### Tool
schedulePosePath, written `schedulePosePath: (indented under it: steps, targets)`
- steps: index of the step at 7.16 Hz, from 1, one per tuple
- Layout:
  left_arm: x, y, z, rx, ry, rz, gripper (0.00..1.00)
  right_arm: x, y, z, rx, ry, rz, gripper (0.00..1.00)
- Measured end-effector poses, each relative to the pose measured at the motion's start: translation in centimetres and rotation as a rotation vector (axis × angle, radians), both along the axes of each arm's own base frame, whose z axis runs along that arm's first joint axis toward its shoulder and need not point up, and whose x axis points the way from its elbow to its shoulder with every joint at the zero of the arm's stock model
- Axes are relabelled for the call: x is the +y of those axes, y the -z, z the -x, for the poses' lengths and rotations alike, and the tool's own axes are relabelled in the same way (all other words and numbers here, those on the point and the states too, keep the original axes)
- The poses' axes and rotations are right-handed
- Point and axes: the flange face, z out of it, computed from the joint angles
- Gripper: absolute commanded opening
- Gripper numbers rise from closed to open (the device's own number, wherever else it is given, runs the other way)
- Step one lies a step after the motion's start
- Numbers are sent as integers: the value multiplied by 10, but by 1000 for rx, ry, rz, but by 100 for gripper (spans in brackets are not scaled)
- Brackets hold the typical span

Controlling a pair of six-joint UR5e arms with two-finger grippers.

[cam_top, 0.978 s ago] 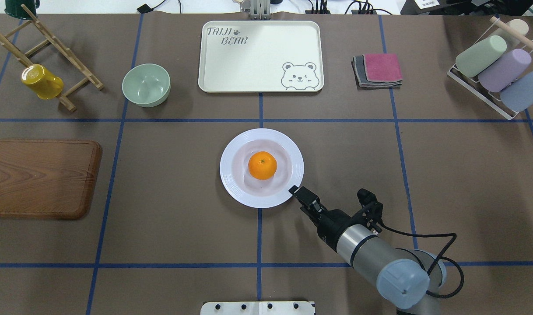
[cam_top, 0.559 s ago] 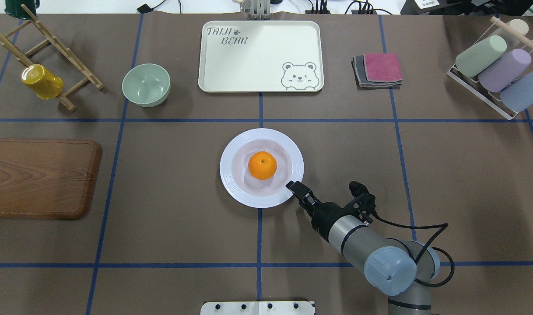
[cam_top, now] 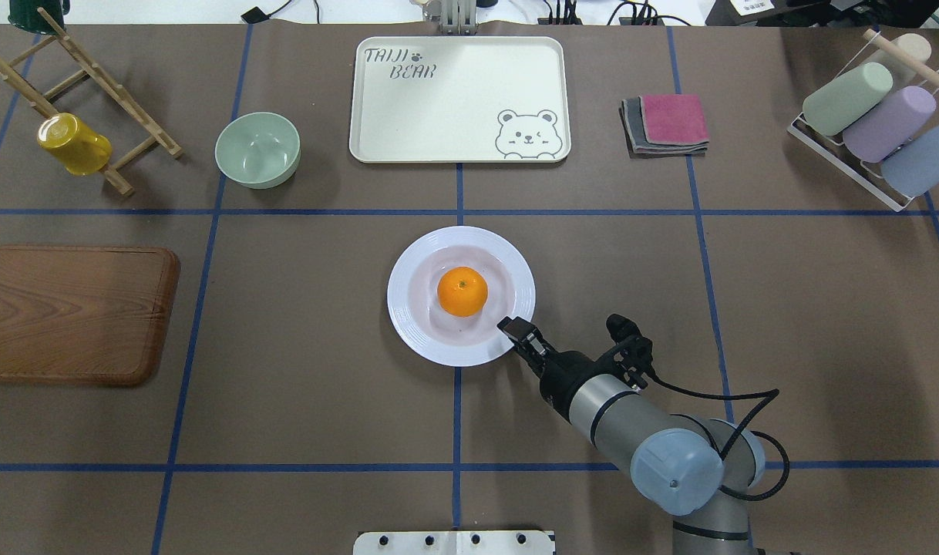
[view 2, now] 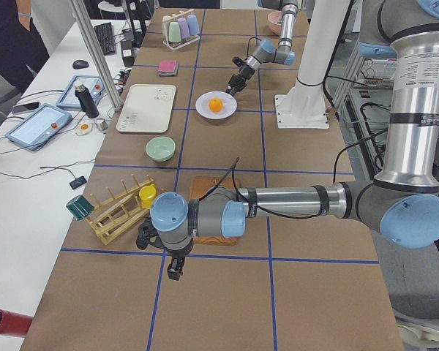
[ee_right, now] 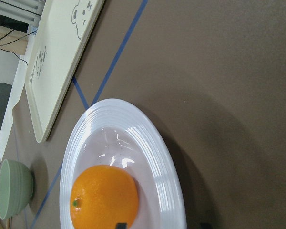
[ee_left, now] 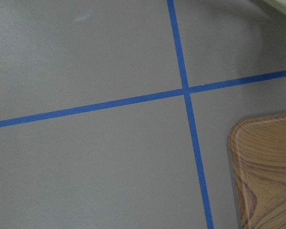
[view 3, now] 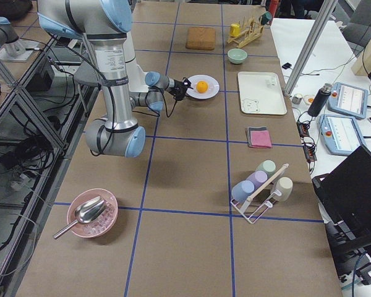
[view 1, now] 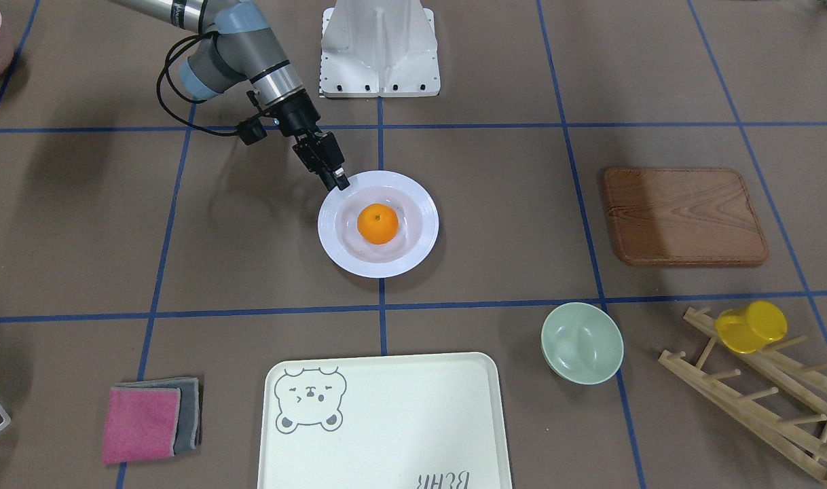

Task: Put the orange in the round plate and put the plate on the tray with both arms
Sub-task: 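Grip the rim of the white plate nearest the robot with the right gripper, then slide the plate with the orange onto the bear-print tray with the right gripper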

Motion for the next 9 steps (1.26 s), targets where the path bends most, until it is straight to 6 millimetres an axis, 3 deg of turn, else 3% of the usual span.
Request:
schedulePosePath:
  steps: [2, 3, 4, 9]
  targets:
    - [0, 0, 0, 0, 0, 0, 99, -6, 1, 16, 8, -6, 2, 53]
    - [0, 0, 0, 0, 0, 0, 99, -10, 2, 22, 11, -11, 4, 21]
    - [0, 0, 0, 0, 0, 0, 99, -13, 2, 24, 6, -15, 10, 0]
    - [0, 0, 0, 0, 0, 0, 99, -15, 9, 18, -81, -54, 62, 0]
